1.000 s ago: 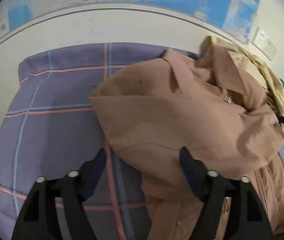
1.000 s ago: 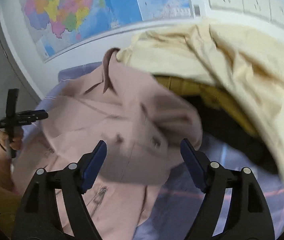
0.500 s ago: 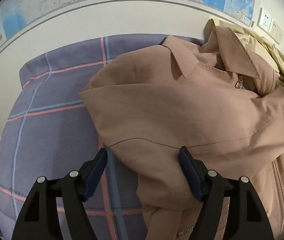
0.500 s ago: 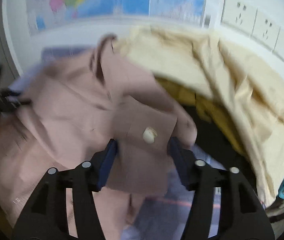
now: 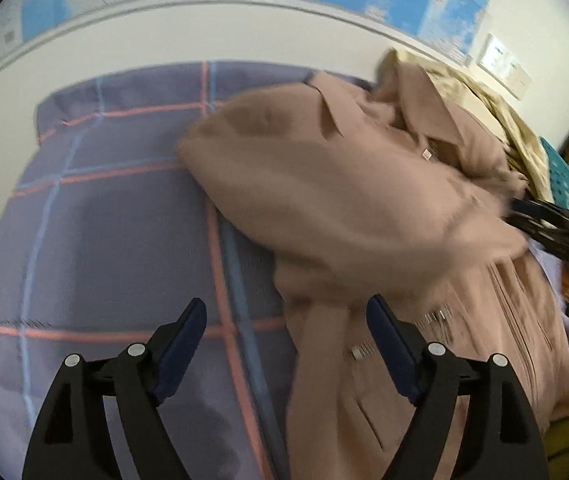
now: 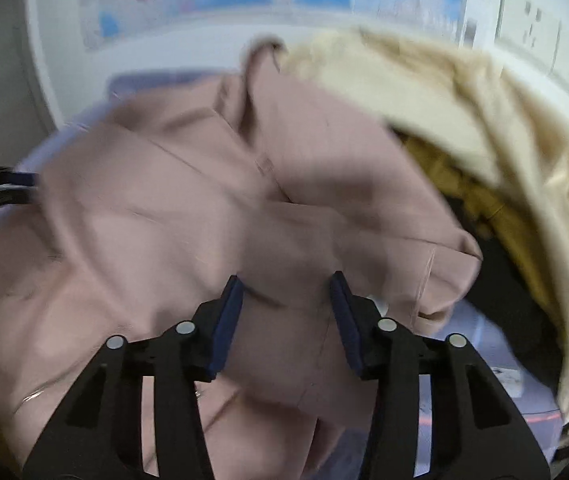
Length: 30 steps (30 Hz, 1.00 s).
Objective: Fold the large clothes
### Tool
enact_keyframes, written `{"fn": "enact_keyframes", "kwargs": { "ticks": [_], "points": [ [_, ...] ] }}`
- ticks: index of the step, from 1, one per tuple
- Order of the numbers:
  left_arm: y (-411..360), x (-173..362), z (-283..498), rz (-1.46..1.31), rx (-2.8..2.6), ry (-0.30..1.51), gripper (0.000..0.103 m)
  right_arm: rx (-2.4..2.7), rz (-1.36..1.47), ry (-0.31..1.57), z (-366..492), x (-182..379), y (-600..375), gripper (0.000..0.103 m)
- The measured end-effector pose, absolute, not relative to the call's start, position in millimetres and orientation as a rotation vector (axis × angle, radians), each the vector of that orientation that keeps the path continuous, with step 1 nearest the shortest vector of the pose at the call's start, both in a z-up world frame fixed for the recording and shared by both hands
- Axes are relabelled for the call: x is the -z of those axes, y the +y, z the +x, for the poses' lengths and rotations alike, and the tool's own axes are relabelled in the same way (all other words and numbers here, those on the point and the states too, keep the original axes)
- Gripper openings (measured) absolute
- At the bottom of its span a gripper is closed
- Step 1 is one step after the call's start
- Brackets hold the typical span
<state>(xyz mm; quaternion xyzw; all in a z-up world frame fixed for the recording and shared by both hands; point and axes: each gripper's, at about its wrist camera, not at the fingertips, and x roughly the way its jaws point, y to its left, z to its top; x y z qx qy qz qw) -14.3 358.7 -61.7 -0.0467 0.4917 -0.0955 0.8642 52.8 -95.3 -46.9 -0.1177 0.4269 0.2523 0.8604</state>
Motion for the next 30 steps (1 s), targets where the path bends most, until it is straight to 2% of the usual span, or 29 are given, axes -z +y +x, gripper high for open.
{"fn": "enact_keyframes", "kwargs": {
  "ticks": [4,6,7,9,18,21,23,24,25,26,27,28,29,30],
  "points": [
    [346,76,-23,-0.056,0.225,1.093,0.081,-0.540,-0.189,0.910,57,44,-96,0.045],
    [341,79,-28,-0.045,0.240,1.103,0.081,-0.571,-0.138,0.873,44,28,-107,0.059],
    [340,80,-32,-0.034,0.245,1.097,0.081,-0.582,-0.108,0.847,33,17,-117,0.060],
    [340,80,-38,-0.041,0.264,1.096,0.081,-0.621,-0.017,0.842,13,7,-141,0.072],
    [331,80,-80,-0.047,0.357,1.116,0.088,-0.664,0.285,1.020,-58,51,-207,0.076],
    [324,82,-96,-0.036,0.392,1.128,0.096,-0.724,0.297,1.032,-79,56,-203,0.075],
    [316,83,-106,-0.025,0.416,1.125,0.096,-0.751,0.297,1.040,-86,64,-193,0.075],
    [311,83,-110,-0.025,0.420,1.118,0.096,-0.766,0.302,1.016,-89,64,-191,0.070],
    [309,83,-114,-0.024,0.420,1.108,0.091,-0.799,0.315,1.017,-90,66,-187,0.060],
    [306,82,-117,-0.024,0.403,1.090,0.074,-0.828,0.353,1.039,-89,71,-183,0.028],
    [304,81,-118,-0.031,0.383,1.079,0.058,-0.853,0.395,1.063,-87,76,-180,0.005],
    [305,81,-118,-0.060,0.352,1.084,0.019,-0.874,0.432,1.082,-87,81,-177,0.005],
    [310,82,-115,-0.126,0.340,1.109,0.007,-0.883,0.440,1.076,-89,80,-177,0.005],
    [315,81,-113,-0.174,0.331,1.113,0.005,-0.922,0.472,1.048,-92,73,-177,0.004]
  ]
}}
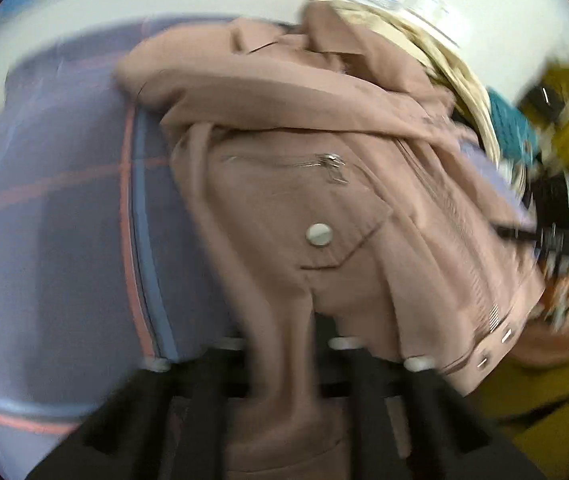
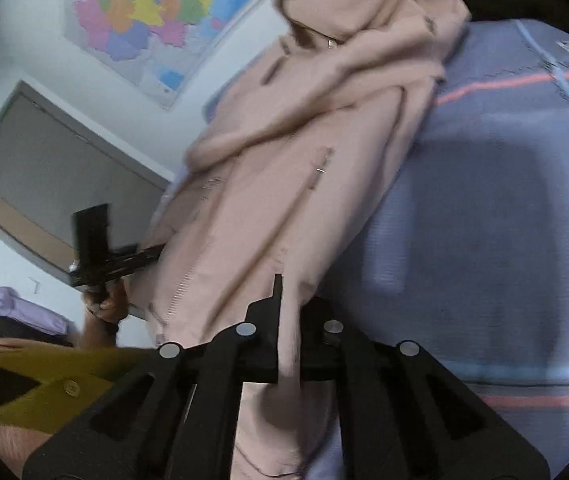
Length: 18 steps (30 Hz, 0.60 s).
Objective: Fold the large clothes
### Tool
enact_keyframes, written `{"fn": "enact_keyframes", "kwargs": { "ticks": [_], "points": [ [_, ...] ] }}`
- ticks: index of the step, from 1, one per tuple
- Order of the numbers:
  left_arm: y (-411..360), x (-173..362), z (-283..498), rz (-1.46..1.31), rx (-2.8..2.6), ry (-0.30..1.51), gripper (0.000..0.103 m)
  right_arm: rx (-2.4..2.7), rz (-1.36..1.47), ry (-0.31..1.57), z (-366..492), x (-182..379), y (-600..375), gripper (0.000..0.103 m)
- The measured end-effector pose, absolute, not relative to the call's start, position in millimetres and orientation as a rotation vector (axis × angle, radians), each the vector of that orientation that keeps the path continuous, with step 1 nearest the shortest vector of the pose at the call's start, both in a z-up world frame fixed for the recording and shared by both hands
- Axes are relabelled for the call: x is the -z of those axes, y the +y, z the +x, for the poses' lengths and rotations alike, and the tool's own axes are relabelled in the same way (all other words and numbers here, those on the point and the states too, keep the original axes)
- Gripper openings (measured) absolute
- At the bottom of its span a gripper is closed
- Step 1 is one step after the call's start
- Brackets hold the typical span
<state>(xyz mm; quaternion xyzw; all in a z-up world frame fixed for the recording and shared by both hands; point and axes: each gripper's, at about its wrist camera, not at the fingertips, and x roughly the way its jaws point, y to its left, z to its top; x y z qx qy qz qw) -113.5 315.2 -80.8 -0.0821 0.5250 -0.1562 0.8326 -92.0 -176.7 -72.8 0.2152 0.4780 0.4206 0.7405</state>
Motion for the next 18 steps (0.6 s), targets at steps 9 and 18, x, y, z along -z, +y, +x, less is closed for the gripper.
{"fn": "enact_keyframes", "kwargs": {
  "ticks": [9,18],
  "points": [
    [345,8,-169,-0.326,0.374,0.919,0.004,-1.030,0.412,0.710,-139,-37,-206,0.002],
    [348,77,-166,-0.285,0.278,1.105,0.020,-0.921,0.461,1.022,-121,54,-209,0.016]
  ]
}}
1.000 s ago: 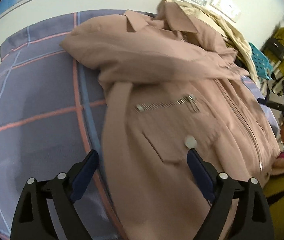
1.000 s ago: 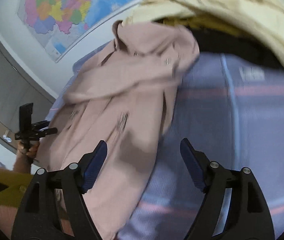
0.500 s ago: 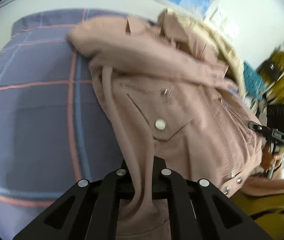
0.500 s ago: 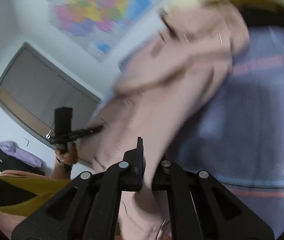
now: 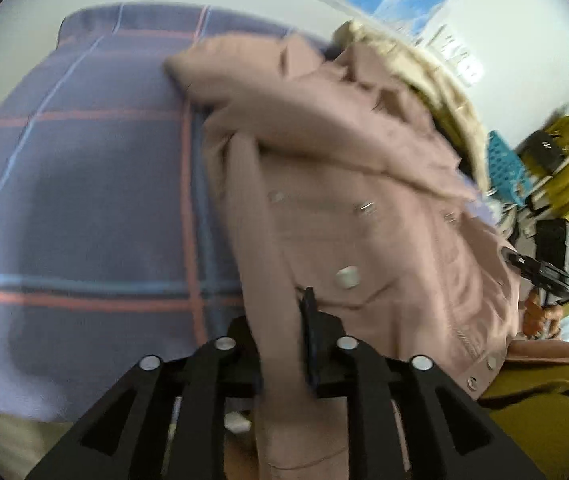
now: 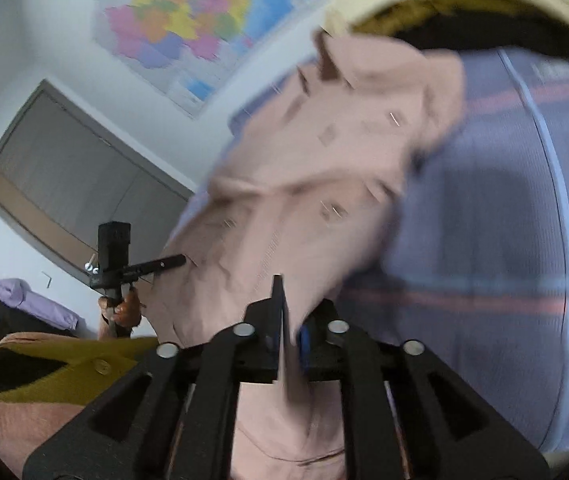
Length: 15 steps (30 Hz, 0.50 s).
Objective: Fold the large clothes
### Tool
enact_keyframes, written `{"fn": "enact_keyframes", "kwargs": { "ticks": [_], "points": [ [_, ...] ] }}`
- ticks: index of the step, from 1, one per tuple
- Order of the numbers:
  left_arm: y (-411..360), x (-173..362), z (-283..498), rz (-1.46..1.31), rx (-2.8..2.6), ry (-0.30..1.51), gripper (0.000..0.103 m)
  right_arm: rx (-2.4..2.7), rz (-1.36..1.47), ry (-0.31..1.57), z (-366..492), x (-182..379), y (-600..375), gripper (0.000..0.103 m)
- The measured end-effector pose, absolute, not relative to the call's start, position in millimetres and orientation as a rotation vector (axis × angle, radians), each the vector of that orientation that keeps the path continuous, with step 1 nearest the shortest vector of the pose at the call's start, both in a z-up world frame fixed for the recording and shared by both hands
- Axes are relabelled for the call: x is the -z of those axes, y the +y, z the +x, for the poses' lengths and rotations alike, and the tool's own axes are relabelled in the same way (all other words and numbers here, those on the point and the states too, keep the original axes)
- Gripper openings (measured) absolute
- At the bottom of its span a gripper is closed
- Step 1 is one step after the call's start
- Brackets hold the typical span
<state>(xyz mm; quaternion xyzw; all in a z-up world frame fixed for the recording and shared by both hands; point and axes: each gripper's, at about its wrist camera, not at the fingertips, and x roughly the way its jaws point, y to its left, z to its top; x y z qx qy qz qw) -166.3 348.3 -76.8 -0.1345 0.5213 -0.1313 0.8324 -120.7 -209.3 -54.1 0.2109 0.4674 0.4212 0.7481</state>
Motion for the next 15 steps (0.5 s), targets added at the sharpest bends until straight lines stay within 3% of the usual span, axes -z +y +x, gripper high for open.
{"fn": "enact_keyframes", "kwargs": {
  "ticks": [1,2,3,8,11,12,13,14,15],
  "points": [
    [349,80,-167,-0.276,0.278,1.110,0.028,-0.912,0.455,1.038,-124,59,-211,0.024],
    [350,81,-167,-0.267,0.275,1.109,0.031,-0.887,0.440,1.042,-128,60,-214,0.049],
    [350,80,-166,-0.263,0.278,1.106,0.033,-0.872,0.432,1.039,-132,61,-219,0.059],
    [337,80,-165,-0.220,0.358,1.116,0.067,-0.876,0.395,1.074,-147,67,-225,0.059],
    [323,81,-169,-0.160,0.368,1.117,0.072,-0.935,0.416,1.079,-154,76,-219,0.064],
    [318,81,-171,-0.138,0.368,1.115,0.070,-0.953,0.428,1.080,-155,78,-220,0.064],
    [315,81,-173,-0.129,0.377,1.114,0.051,-0.972,0.437,1.087,-155,79,-217,0.062],
    [315,82,-174,-0.134,0.376,1.121,0.018,-0.984,0.443,1.087,-155,79,-215,0.049],
    [317,83,-173,-0.148,0.352,1.126,0.008,-1.033,0.480,1.097,-156,80,-211,0.024]
  ]
}}
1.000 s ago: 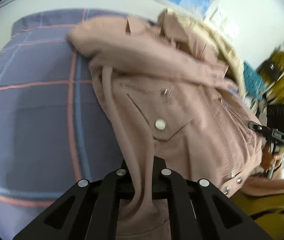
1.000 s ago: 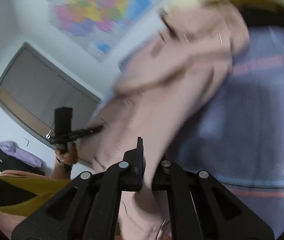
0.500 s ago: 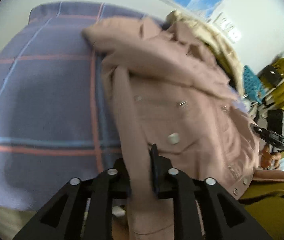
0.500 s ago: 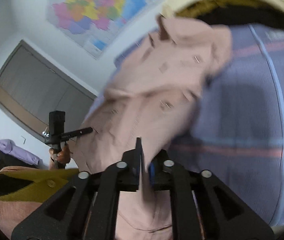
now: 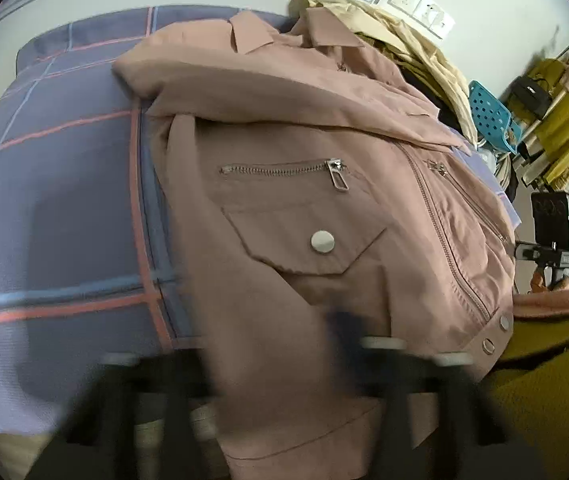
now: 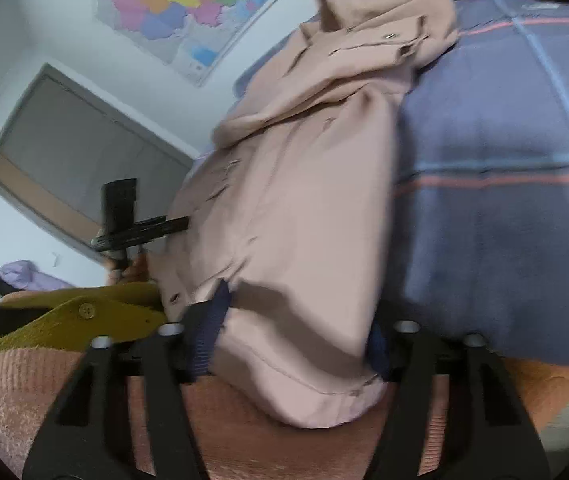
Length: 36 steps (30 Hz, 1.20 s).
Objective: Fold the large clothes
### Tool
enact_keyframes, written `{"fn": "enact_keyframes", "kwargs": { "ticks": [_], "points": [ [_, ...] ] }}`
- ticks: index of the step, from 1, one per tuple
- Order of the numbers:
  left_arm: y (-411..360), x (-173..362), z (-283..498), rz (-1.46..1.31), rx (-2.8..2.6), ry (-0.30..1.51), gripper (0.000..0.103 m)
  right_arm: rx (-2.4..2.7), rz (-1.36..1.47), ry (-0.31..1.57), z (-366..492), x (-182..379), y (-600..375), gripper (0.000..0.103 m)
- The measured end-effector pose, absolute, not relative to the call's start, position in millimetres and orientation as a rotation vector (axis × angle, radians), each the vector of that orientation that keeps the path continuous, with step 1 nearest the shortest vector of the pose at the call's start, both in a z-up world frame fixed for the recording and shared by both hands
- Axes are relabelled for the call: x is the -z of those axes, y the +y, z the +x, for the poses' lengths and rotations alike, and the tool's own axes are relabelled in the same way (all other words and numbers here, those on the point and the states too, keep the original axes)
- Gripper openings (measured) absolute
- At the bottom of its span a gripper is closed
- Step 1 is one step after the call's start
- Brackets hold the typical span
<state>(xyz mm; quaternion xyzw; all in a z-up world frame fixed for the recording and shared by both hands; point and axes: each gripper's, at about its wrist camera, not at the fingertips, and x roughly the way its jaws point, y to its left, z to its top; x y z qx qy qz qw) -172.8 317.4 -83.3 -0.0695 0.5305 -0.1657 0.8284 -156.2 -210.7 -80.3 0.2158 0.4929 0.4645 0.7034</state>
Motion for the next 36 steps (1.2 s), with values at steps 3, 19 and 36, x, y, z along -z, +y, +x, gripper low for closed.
{"fn": "enact_keyframes", "kwargs": {
  "ticks": [3,19,36],
  "points": [
    [328,82,-170,-0.250,0.312,1.100,0.003,-1.108,0.551,1.084,-155,75,-201,0.008],
    [368,-28,-99,-0.457,0.363,0.886,0.003,-1.081,0.810,0.743,-43,-30,-218,0.006],
    [414,27,106,-0.503,0.102,1.113,0.029,-0.641,0.933,1.011,152,44,-202,0.043]
  ]
}}
